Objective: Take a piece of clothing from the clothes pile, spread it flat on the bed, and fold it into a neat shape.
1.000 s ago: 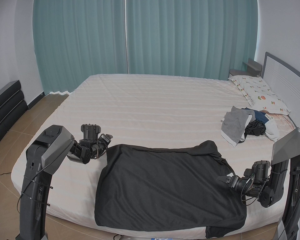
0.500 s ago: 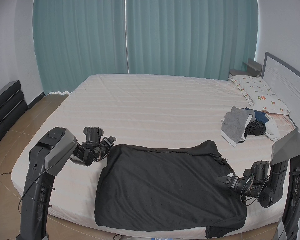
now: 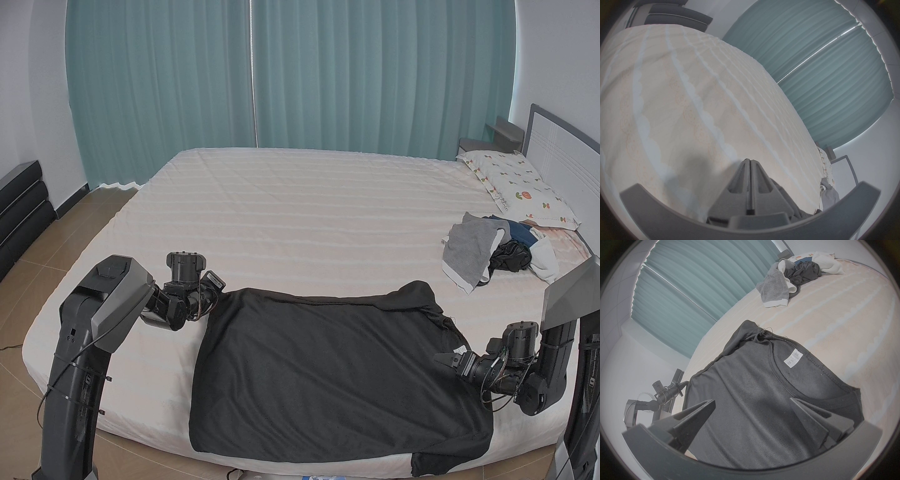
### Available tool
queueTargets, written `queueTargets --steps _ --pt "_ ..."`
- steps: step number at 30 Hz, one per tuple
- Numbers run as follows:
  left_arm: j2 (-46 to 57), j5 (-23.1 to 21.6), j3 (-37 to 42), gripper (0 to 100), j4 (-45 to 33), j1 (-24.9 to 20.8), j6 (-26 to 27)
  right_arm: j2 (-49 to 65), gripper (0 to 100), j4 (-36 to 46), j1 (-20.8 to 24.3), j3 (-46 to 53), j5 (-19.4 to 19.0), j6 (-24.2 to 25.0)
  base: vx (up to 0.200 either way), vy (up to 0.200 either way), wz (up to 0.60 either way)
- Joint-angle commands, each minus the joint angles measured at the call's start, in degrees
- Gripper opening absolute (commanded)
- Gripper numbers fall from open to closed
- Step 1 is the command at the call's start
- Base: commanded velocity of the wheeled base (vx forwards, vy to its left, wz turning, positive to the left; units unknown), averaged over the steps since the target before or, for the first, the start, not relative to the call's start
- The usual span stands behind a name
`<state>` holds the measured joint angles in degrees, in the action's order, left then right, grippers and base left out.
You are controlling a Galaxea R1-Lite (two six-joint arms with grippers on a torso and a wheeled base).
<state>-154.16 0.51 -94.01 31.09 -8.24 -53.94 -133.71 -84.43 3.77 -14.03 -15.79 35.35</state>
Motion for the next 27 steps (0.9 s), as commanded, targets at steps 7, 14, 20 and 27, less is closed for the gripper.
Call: queueTargets --steps 7,14,20,27 --pt "-1.3 4.3 -2.9 0 3.9 1.1 -0.8 -0.7 100 -0.3 0.2 0.0 0.0 0.0 0.0 0.0 0.0" --pt "-1.6 4.7 -2.9 0 4.4 1.1 -0.7 -0.6 100 -0.5 0.5 -0.1 0.1 0.3 0.0 0.0 0.0" --pt "-2.0 4.7 -3.0 100 4.2 1.1 -0.6 -0.3 100 -1.9 0.4 -0.9 0.2 0.8 0.0 0.0 0.0" --pt "-1.5 5.9 -2.1 100 4.9 1.2 -0.7 0.6 100 -4.7 0.2 -3.3 0.7 4.1 0.0 0.0 0.0"
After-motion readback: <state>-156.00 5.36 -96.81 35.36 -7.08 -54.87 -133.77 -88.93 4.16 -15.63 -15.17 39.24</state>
